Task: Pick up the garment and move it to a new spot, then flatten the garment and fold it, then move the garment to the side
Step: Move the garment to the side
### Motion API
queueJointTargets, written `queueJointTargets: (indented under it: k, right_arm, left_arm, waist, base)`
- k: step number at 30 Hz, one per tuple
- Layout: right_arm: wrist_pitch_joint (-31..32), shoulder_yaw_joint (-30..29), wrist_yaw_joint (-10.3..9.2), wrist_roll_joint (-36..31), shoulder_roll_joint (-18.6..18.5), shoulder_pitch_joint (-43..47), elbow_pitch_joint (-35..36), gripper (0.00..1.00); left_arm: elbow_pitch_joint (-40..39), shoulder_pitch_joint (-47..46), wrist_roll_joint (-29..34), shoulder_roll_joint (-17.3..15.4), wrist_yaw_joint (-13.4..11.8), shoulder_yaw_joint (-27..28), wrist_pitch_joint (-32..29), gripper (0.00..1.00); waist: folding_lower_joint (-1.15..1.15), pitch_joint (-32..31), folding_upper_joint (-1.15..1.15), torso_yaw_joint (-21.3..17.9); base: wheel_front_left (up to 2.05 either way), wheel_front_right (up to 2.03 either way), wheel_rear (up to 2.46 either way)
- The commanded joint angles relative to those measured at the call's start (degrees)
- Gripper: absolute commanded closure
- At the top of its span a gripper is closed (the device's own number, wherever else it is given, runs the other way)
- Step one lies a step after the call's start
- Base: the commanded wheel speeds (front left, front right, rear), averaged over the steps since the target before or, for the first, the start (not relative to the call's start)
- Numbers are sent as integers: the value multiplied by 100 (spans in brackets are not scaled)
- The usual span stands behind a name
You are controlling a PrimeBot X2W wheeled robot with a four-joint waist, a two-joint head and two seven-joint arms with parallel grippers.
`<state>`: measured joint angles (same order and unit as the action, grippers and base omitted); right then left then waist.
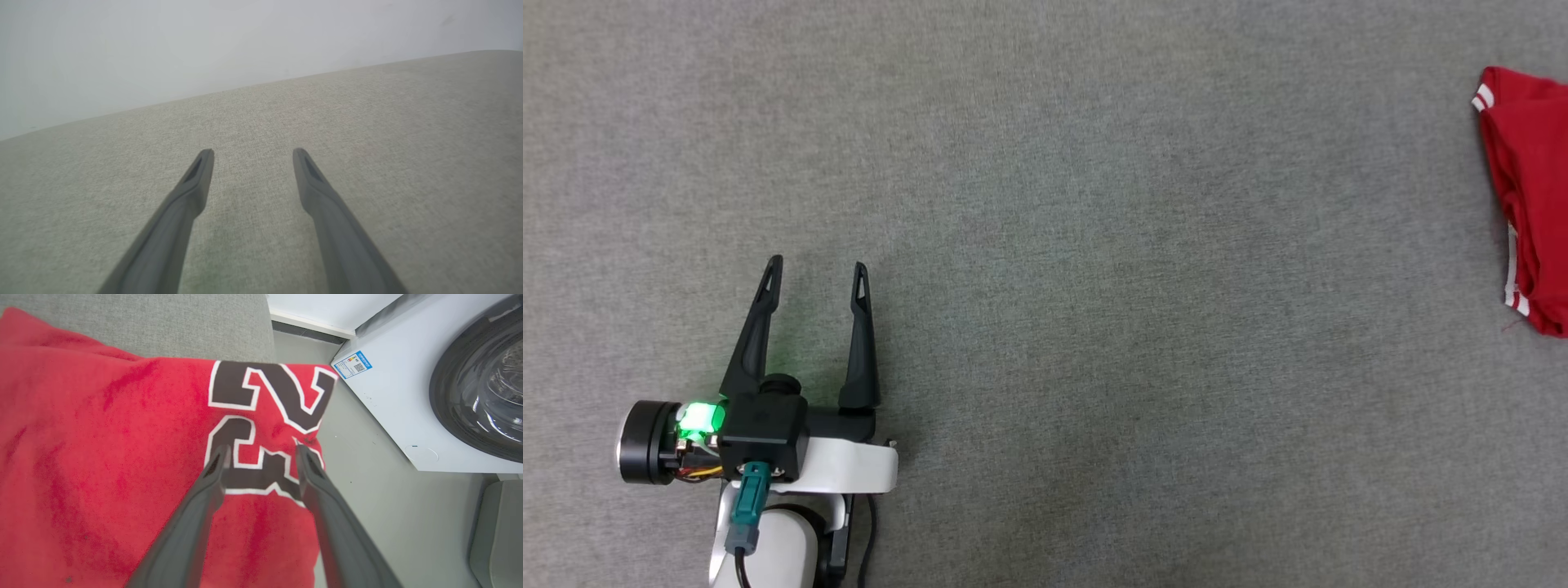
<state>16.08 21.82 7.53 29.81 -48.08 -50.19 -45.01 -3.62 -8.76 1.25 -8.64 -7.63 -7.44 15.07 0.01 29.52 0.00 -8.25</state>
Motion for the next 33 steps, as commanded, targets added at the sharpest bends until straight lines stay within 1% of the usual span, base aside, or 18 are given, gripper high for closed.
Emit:
queueJointTargets:
  k: [1, 4, 6, 8, 13, 15, 16, 19, 22, 28, 33]
  right_arm:
    - [-150, -45, -9, -74, 44, -92, -89, 0]
    - [-499, -70, -9, -234, 46, -80, -111, 0]
    - [-777, -130, -9, -222, 118, 11, -63, 0]
    - [-1183, -204, -9, -283, 152, 128, 75, 0]
    - [-2057, -540, -9, -475, 451, 451, 566, 0]
    - [-2420, -780, -9, -544, 653, 609, 851, 0]
    - [-2420, -780, -9, -544, 653, 609, 851, 0]
    - [-2789, -1060, -9, -732, 1012, 948, 1345, 0]
    - [-2970, -1300, -9, -996, 1386, 1329, 1952, 0]
    - [-3093, -1653, -9, -1452, 2247, 2300, 3208, 0]
    - [-3108, -1826, -9, -1633, 2895, 3214, 3839, 0]
  left_arm:
    - [3, -9, -37, -27, -47, -12, 13, 0]
    - [24, 82, -81, -8, -84, -15, 13, 0]
    - [40, 156, -115, 11, -94, -17, 13, 0]
    - [60, 243, -159, 34, -101, -12, 13, 0]
    - [95, 522, -311, 94, -136, 87, 13, 0]
    - [109, 608, -334, 98, -121, 107, 13, 0]
    - [109, 608, -334, 98, -121, 107, 13, 0]
    - [133, 723, -385, 133, -115, 141, 13, 0]
    - [173, 808, -454, 164, -103, 202, 13, 0]
    - [264, 966, -495, 205, -18, 294, 13, 0]
    - [354, 1061, -497, 238, 57, 306, 13, 0]
  waist:
    - [-1, -122, 0, 2]
    - [-1, -337, 0, 18]
    - [-1, -514, 0, 43]
    - [-1, -702, 0, 71]
    - [-1, -1138, 0, 144]
    - [-1, -1273, 0, 192]
    - [-1, -1273, 0, 192]
    - [-1, -1460, 0, 275]
    - [-1, -1634, 0, 358]
    - [-1, -1956, 0, 523]
    - [-1, -2179, 0, 657]
  base:
    - [0, 0, 0]
    - [0, 0, 0]
    - [0, 0, 0]
    - [0, 0, 0]
    - [0, 0, 0]
    - [0, 0, 0]
    - [0, 0, 0]
    - [0, 0, 0]
    - [0, 0, 0]
    - [0, 0, 0]
    - [0, 0, 0]
